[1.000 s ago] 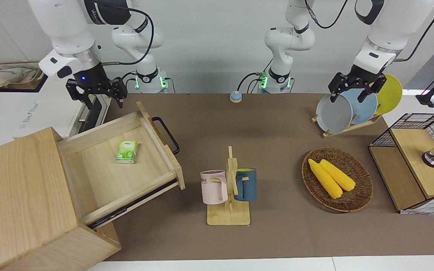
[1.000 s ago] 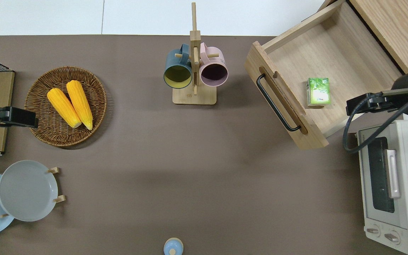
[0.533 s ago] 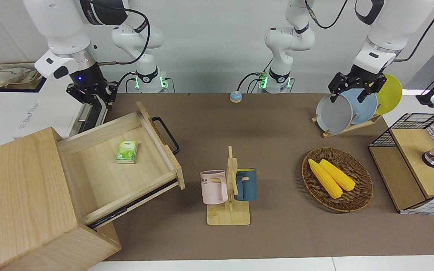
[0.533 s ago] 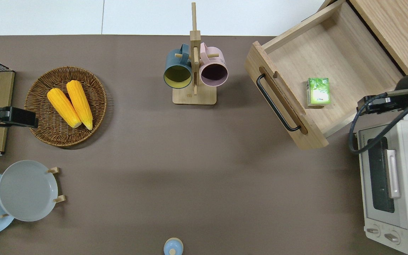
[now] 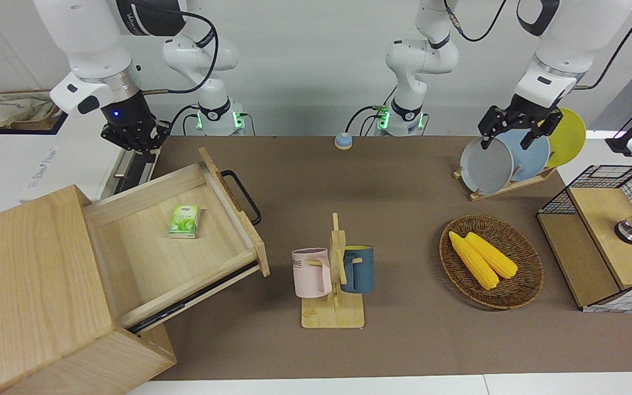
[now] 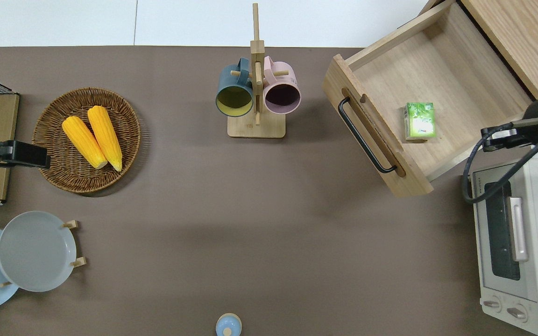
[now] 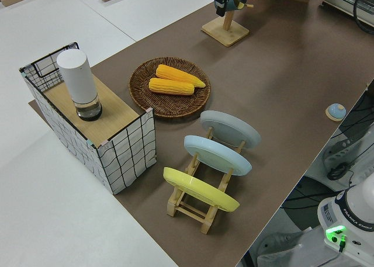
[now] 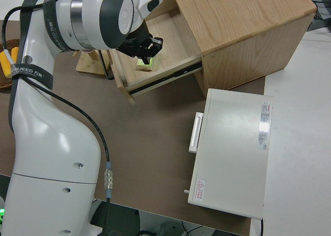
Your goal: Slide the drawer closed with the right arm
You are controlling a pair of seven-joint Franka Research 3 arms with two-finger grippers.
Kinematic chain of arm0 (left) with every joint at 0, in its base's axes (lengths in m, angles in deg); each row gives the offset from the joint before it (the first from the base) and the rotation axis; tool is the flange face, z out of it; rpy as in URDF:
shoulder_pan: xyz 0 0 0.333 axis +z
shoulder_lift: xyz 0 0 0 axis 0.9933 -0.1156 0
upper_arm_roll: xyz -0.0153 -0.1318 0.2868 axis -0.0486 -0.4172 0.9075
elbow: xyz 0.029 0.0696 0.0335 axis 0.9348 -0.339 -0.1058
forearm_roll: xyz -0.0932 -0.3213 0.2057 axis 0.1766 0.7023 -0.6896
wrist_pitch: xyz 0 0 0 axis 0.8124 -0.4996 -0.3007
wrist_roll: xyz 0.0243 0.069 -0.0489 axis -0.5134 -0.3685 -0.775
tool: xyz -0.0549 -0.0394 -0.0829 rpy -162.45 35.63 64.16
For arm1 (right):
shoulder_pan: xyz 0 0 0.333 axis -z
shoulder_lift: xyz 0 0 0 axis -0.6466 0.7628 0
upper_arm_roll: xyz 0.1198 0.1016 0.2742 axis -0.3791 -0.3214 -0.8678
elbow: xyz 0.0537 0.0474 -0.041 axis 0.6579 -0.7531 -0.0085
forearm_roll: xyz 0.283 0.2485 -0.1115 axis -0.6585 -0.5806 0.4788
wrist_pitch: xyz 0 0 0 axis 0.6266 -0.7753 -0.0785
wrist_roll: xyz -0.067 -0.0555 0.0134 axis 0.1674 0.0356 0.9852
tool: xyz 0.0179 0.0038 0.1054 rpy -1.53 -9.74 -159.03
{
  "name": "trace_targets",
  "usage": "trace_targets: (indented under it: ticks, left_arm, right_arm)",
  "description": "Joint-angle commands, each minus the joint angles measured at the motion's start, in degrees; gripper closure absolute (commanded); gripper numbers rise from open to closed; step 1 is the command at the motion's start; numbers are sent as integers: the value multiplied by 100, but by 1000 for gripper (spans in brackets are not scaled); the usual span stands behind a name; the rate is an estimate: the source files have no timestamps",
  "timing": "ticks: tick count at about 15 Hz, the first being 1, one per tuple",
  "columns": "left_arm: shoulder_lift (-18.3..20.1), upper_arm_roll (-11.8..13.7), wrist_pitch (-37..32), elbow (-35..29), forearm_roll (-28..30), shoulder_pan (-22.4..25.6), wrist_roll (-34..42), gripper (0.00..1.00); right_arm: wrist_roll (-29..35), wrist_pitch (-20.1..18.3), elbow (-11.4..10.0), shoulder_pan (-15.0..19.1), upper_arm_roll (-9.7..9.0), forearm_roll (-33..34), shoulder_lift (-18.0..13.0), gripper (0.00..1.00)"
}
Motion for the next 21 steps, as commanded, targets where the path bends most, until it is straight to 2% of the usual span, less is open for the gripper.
trace_targets:
  ticks: [1, 3, 9, 17, 21]
  left_arm:
    - [-76, 95, 2, 117, -72, -99, 43, 5]
    - [-76, 95, 2, 117, -72, -99, 43, 2]
    - [-76, 95, 2, 117, -72, -99, 43, 2]
    - [-76, 95, 2, 117, -72, -99, 43, 2]
    - [-76, 95, 2, 117, -72, -99, 43, 2]
  right_arm:
    - [474, -140, 204, -14, -135, 58, -29, 1000]
    - [826, -184, 239, -93, -170, 58, -38, 1000]
    - [2126, -167, 397, -734, -161, 102, -38, 1000]
    - [3612, -53, 398, -1499, -161, 224, 94, 1000]
    - [4622, 88, 398, -1868, -161, 278, 260, 1000]
